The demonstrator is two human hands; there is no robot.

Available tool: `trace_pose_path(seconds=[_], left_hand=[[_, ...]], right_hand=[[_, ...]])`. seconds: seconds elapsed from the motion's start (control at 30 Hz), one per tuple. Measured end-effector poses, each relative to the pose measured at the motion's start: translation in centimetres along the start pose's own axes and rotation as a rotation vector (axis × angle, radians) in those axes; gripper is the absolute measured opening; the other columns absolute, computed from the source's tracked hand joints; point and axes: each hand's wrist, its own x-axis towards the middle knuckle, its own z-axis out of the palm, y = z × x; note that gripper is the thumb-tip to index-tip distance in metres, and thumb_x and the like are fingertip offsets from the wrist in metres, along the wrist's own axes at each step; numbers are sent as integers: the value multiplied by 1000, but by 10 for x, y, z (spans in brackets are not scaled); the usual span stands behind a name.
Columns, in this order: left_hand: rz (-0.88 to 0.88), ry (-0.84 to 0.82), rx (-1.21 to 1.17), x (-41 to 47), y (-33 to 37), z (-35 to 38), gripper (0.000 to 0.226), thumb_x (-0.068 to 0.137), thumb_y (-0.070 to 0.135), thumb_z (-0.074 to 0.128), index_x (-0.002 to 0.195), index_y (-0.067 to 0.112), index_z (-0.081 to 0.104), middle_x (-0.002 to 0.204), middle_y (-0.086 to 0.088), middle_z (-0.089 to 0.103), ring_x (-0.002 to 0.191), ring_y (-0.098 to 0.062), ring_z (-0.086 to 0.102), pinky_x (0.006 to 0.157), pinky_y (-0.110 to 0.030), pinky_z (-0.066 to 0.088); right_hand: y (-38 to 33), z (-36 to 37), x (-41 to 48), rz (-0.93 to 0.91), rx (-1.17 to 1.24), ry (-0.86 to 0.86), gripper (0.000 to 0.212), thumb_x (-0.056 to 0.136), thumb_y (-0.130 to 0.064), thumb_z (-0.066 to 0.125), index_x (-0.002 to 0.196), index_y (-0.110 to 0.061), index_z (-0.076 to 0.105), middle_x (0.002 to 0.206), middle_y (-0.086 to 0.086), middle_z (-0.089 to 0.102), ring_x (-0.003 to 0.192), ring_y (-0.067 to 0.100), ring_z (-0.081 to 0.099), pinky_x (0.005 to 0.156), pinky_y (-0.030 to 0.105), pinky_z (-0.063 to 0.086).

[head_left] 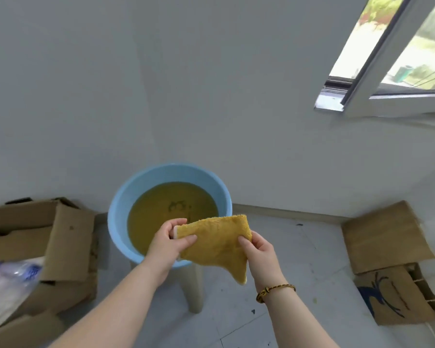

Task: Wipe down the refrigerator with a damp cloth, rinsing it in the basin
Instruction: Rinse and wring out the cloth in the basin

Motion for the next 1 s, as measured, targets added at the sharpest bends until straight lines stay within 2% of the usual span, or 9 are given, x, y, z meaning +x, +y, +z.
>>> trace_pose_path(seconds=[0.17,0.27,0.4,0.57,0.7,0.8,0.9,0.97,1.0], left_hand=[[-75,126,5,67,-1,-20,27,83,6,61,101,24,53,95,5,51,80,-7,49,63,-22,43],[-116,183,45,107,-1,-25,30,85,9,59,110,24,51,106,3,46,97,-15,44,79,-28,42],[-241,296,108,165,-16,-33,36,86,10,59,119,20,51,120,-2,45,117,-25,42,95,-39,41],[-356,386,229,218,-50,-49,35,87,15,57,121,15,50,127,-9,49,116,-27,46,94,-37,43],[-417,366,283,260,-77,-62,36,89,20,54,125,14,48,131,-9,48,118,-27,45,95,-35,42],[-465,315,323,280,-94,-69,40,90,24,53,127,16,45,133,-8,46,120,-26,45,95,-33,42],[-521,239,401,296,-115,-79,43,90,24,53,130,14,42,132,-8,47,120,-26,46,95,-32,42],[-569,181,415,303,-129,-84,47,89,26,54,131,10,41,131,-9,48,120,-26,47,95,-32,41],[-601,158,417,304,-133,-85,50,89,28,54,132,7,40,131,-10,49,120,-27,47,96,-33,41]], right_hand=[[3,36,80,98,-84,-49,23,94,-11,46,78,-18,60,80,2,58,80,16,53,71,24,48],[10,51,132,151,-145,-65,17,94,-11,47,85,-9,62,81,4,56,84,19,51,81,37,48],[29,78,202,224,-212,-114,20,95,-14,45,80,-23,55,81,-3,55,86,17,51,80,29,43],[67,118,255,253,-357,-100,15,92,-24,51,78,-18,52,71,-3,49,69,11,47,57,15,37],[101,147,287,347,-429,-56,12,91,-28,53,94,-17,51,74,-7,49,66,3,44,56,12,36],[118,159,300,367,-529,-17,19,91,-27,53,106,-15,53,82,-3,54,71,8,50,64,20,44],[136,172,309,392,-680,29,38,93,-23,51,127,-8,47,129,8,44,114,23,49,93,30,43],[145,176,310,402,-745,34,37,93,-20,49,128,-7,46,141,12,33,126,27,40,104,33,36],[147,176,310,400,-766,17,34,93,-19,49,125,-7,48,139,13,37,125,27,41,104,34,37]])
